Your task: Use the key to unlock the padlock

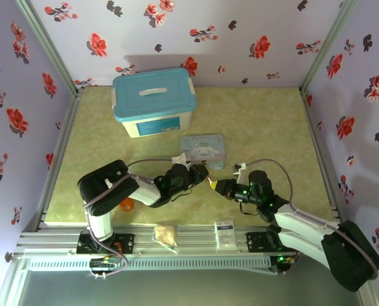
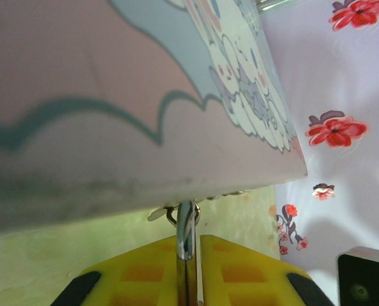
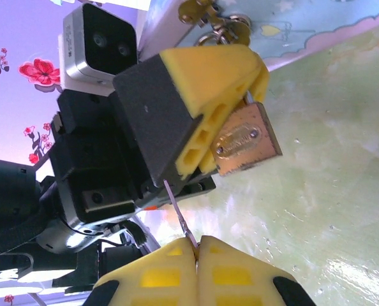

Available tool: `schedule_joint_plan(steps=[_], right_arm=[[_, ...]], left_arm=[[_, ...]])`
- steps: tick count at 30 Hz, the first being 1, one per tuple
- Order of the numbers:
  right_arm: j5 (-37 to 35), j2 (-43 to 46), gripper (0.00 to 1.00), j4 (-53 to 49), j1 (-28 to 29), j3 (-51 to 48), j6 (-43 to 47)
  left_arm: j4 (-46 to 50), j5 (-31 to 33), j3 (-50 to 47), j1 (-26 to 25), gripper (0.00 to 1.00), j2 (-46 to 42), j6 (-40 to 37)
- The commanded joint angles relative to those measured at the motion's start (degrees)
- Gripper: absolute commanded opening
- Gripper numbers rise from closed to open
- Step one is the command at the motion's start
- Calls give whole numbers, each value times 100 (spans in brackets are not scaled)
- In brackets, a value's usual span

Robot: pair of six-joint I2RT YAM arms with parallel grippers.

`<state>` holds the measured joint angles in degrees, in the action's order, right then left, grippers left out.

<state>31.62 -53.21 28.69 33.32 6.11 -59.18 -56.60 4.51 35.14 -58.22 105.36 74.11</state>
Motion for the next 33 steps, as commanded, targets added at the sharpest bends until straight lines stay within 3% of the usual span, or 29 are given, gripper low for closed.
schedule_joint_plan(steps=[1,9,33], right_arm=[[164,-83,0,-149,-78,-31,15],[528,-524,0,21,-317,275,133],[666,-1055,0,18,-581,585,430]], left_arm=[[-656,147,19,32,0,-109,155],[-611,163,-25,43,0,-244,171],[-799,-38,15,117,0,-345,199]])
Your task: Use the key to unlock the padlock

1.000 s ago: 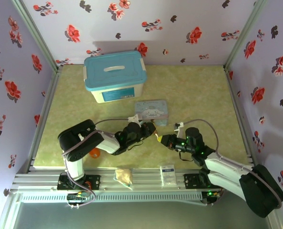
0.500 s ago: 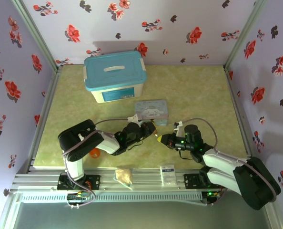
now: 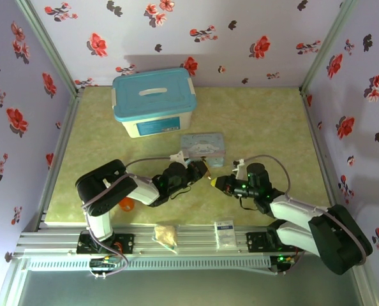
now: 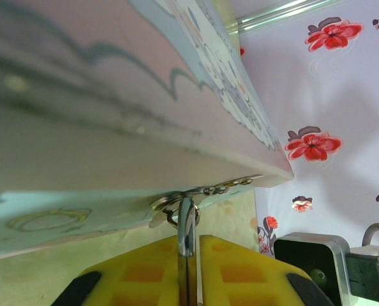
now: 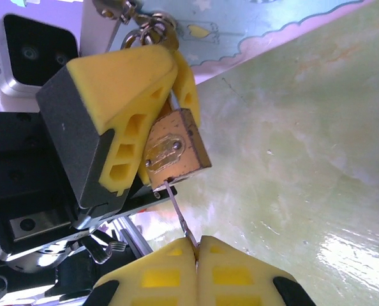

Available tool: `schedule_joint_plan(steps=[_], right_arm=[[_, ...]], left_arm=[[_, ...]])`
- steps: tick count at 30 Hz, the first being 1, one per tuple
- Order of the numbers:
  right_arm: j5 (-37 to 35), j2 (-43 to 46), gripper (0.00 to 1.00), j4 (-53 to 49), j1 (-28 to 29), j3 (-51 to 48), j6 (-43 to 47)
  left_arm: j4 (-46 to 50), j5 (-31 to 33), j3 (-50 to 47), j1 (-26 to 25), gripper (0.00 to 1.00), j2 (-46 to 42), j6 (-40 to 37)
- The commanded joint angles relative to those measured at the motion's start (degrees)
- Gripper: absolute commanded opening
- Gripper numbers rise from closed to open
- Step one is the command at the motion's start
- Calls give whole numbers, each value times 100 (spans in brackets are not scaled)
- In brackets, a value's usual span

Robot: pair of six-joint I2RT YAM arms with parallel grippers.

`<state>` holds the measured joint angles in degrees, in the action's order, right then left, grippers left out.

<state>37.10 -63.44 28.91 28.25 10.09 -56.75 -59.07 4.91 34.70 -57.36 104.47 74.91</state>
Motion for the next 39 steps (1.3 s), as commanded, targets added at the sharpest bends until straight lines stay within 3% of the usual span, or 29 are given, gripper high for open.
schedule_joint_plan(steps=[1,39], right_arm=[[84,-21,0,-153,-74,233,271],[181,-195,0,263,-83,11,290]], left_arm=[[-585,-73,58,37,0,-247,137],[-696,-20,78,102,0,-190,349]])
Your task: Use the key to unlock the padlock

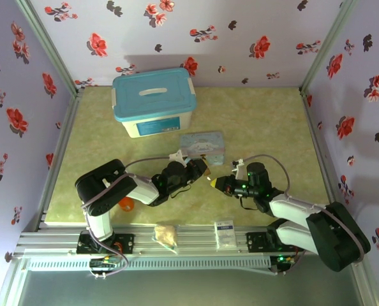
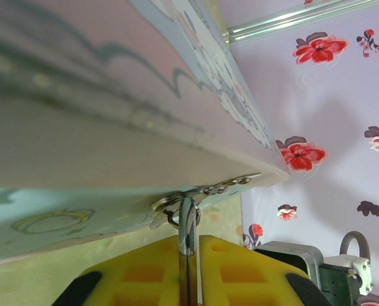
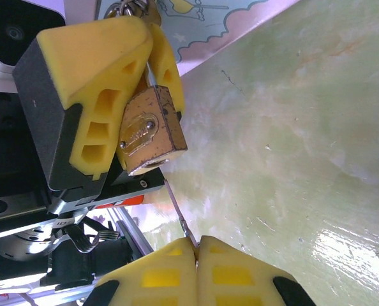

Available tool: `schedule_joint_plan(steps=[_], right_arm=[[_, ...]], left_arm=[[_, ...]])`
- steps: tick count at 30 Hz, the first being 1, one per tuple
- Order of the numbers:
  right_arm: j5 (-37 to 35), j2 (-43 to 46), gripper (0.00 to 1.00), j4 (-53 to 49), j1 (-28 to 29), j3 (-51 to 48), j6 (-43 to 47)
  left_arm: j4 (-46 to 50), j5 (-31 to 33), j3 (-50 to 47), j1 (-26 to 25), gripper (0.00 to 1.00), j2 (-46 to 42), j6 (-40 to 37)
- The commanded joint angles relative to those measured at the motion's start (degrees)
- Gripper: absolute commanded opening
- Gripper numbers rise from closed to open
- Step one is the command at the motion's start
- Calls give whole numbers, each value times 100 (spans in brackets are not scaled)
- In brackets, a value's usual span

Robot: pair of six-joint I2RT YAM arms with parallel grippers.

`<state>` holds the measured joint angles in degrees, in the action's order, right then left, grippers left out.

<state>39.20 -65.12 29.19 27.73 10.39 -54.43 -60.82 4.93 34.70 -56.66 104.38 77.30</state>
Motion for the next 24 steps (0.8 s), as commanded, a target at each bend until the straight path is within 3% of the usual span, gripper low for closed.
schedule_joint_plan(steps=[1,18,24], right_arm=[[-58,-19,0,261,-30,-20,39],[-91,-50,0,482,-48,94,-16],[0,158,0,-21,-48,95,203]], left_arm=[[-511,-31,78,25,0,-173,95],[-738,38,56,-143,0,30,172],[-715,80,54,-69,0,-6,81]])
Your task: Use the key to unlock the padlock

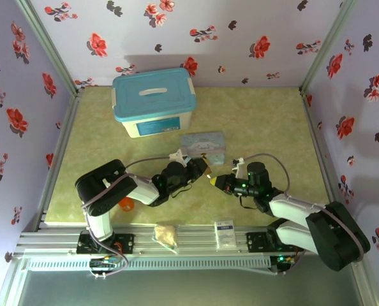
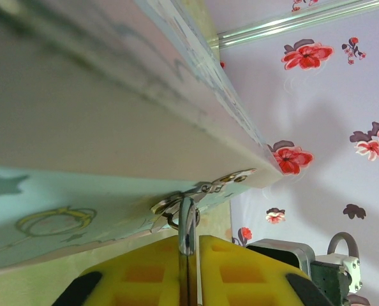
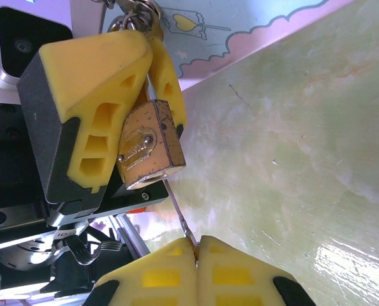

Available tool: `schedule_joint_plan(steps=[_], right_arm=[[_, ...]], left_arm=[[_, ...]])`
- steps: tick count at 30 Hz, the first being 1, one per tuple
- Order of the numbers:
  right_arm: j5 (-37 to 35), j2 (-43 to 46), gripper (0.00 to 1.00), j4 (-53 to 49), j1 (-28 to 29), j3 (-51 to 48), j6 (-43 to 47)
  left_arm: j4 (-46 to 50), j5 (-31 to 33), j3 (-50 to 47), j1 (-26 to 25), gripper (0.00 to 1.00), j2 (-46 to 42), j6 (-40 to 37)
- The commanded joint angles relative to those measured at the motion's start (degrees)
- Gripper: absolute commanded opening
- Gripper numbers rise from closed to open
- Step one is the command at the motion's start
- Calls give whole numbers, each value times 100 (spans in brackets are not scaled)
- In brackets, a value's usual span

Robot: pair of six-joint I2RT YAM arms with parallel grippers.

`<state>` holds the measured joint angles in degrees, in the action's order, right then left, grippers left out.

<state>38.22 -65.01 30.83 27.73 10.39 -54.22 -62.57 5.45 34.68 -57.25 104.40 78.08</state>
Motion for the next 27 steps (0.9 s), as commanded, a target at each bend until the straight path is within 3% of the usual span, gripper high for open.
schedule_joint_plan(steps=[1,9,17,27], right_arm=[[78,184,0,-245,-48,86,191],[-113,237,0,-346,-48,78,231],[-98,89,0,177,-61,14,34],[-148,490,0,-253,-92,-46,157]], left_arm=[[-530,13,44,23,0,-16,10],[-902,-45,-128,53,0,114,233],[-933,-93,-19,-5,0,228,255],[-897,-55,30,-14,0,295,215]])
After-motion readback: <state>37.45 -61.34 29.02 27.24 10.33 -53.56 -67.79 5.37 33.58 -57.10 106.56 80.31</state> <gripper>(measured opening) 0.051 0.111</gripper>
